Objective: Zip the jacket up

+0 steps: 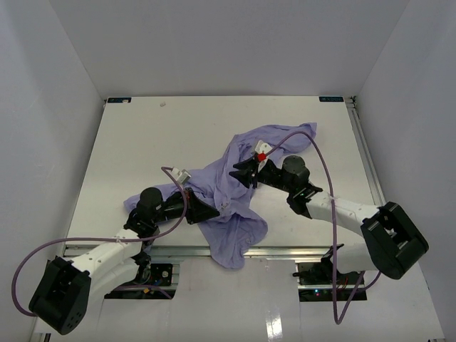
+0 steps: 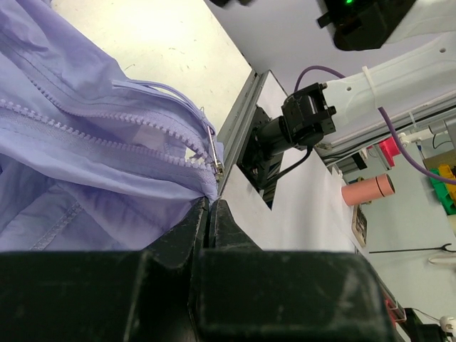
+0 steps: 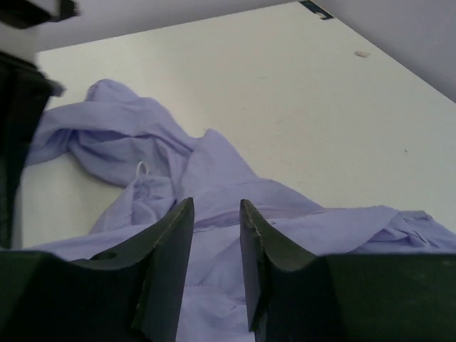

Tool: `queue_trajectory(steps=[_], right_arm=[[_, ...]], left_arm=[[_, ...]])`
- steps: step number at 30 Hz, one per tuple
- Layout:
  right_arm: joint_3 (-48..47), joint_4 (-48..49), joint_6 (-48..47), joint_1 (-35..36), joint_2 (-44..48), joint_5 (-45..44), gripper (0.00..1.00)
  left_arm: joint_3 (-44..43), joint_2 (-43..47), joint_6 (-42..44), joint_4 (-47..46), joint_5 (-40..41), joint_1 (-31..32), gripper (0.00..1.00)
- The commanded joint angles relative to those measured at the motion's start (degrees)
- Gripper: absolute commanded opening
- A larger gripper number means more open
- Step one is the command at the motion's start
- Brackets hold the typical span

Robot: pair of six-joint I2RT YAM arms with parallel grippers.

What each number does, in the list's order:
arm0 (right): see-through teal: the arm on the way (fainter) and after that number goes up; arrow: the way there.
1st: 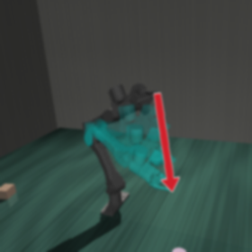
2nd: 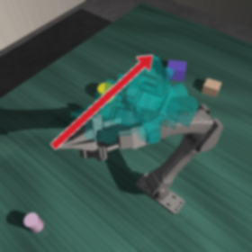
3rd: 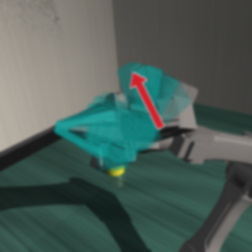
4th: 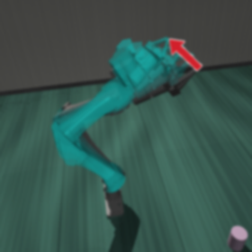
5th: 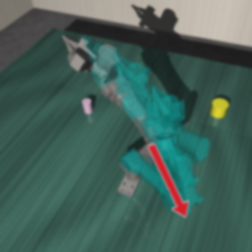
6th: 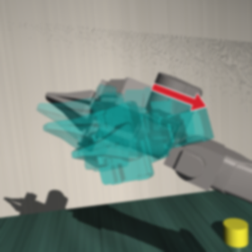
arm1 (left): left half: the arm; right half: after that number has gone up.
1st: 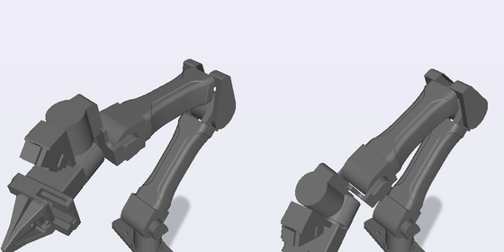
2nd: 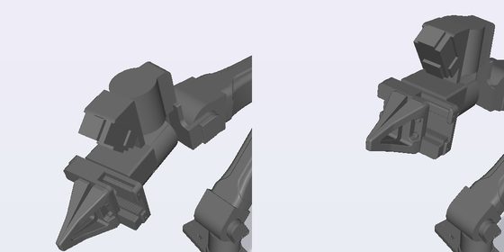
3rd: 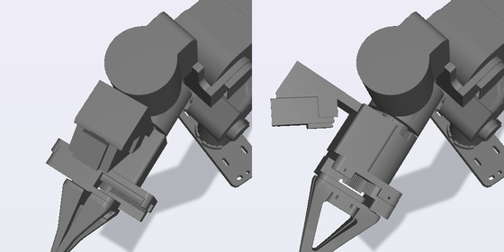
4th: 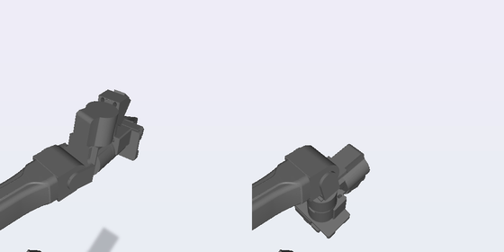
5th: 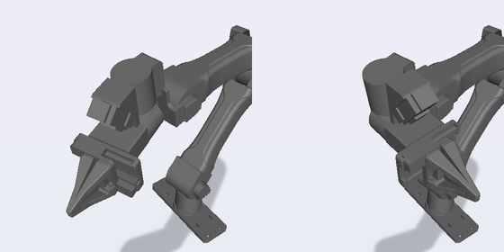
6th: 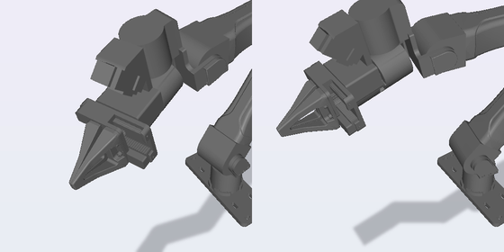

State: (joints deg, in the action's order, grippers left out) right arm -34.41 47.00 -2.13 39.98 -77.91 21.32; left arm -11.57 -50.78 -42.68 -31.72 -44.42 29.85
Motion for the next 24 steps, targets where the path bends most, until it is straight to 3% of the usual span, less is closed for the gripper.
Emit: queue_trajectory(steps=[1, 7, 11, 24], right_arm=[[-2.6, -11.6, -4.7, -1.8, 6.0, 20.3, 0.40], [-7.9, -21.1, -4.3, -2.1, 3.5, 33.5, 0.38], [-7.9, -23.6, -5.3, -1.9, 2.5, 38.3, 0.47], [-7.4, -25.9, -6.5, 0.7, 0.2, 37.8, 0.43]], left_arm=[[-1.0, -1.2, 0.5, -0.1, -0.7, 0.1, 0.00], [-1.2, -1.5, -0.1, -1.5, -1.3, 0.0, 0.00], [-1.5, -1.4, 0.0, -1.5, -1.3, 0.0, 0.00], [-1.5, -2.4, 0.0, -2.4, -1.1, 0.0, 0.00]])
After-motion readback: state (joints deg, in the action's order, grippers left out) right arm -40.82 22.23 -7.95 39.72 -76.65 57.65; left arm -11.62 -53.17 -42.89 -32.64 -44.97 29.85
